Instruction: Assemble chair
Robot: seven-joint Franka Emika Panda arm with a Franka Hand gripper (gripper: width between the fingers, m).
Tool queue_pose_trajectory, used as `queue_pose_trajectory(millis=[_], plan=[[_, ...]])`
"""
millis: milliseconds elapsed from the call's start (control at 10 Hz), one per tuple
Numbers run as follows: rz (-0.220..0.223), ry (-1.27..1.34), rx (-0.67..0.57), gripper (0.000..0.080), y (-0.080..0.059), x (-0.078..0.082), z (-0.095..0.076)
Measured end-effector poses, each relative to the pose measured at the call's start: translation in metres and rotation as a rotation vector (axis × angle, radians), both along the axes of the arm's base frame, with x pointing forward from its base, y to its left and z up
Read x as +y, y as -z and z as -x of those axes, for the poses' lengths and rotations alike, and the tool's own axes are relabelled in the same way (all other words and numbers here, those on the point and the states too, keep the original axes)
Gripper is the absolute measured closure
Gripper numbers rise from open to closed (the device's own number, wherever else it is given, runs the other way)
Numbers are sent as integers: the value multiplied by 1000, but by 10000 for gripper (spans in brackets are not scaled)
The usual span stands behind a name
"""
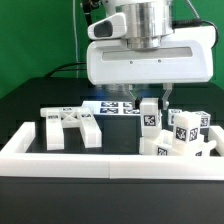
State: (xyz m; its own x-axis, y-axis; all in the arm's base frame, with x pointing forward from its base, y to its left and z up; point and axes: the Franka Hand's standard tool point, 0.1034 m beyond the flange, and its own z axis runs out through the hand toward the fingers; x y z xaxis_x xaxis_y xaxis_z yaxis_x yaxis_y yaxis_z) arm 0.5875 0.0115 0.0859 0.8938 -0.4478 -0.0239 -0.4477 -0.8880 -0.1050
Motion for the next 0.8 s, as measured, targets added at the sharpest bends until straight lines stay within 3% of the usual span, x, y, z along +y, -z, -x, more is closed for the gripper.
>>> queue_pose_trajectory(millis=[800], plan=[[-25,893,42,509,2,9,-7]])
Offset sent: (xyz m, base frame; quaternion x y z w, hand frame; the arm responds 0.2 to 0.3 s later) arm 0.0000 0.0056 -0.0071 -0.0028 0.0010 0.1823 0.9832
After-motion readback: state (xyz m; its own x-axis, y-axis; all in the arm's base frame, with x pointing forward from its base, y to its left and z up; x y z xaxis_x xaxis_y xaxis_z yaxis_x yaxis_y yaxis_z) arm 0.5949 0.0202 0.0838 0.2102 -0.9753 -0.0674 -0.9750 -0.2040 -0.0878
